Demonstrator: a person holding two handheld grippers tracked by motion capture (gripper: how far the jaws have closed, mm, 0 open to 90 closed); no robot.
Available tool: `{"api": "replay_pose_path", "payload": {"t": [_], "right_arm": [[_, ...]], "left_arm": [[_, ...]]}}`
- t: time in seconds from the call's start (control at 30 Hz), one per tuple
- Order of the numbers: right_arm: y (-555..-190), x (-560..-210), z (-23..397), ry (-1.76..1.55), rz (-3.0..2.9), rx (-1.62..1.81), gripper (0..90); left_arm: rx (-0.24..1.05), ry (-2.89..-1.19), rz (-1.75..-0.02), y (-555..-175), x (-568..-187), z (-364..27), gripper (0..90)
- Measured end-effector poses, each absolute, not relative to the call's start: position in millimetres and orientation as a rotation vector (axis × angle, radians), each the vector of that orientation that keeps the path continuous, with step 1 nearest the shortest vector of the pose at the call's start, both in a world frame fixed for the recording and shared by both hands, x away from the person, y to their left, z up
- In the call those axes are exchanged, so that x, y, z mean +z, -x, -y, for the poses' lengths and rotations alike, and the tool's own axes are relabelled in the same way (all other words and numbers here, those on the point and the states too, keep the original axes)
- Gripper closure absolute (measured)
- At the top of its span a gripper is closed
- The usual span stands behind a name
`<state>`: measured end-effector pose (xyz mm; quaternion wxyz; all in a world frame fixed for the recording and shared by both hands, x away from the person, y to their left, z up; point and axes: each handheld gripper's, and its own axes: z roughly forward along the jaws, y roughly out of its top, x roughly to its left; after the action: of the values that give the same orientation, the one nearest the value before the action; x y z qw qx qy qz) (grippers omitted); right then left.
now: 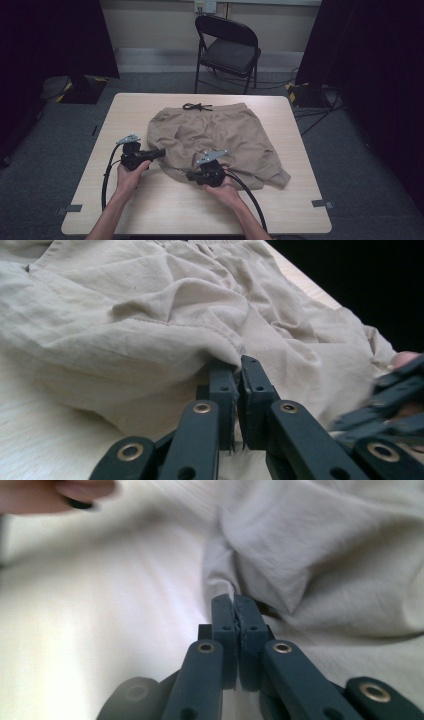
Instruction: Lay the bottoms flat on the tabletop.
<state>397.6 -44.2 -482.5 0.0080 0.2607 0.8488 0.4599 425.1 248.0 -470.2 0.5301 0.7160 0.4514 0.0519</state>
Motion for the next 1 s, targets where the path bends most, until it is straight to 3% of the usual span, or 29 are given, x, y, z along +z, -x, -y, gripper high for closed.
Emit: {"api": "replay_pose_path", "payload": {"t": [0.2,0.37,0.53,0.8,1.0], "right_arm": [[-376,-448,51,-0.707,-2.615,1.670,89.7],[-389,-430,70,-0.779,-2.499,1.779,89.6],[-412,-435,90,-0.906,-2.447,1.738,89.6],[-430,-444,97,-1.007,-2.425,1.683,89.6],[-433,-446,95,-1.038,-2.410,1.669,89.6]], "left_arm": [[0.131,-1.706,-1.093,-425,-471,-254,85.3],[0.101,-1.742,-1.116,-422,-481,-253,82.6],[0.121,-1.781,-1.099,-412,-475,-252,66.8],[0.088,-1.758,-0.910,-390,-455,-236,59.3],[0.026,-1.809,-0.849,-389,-464,-209,41.1]]}}
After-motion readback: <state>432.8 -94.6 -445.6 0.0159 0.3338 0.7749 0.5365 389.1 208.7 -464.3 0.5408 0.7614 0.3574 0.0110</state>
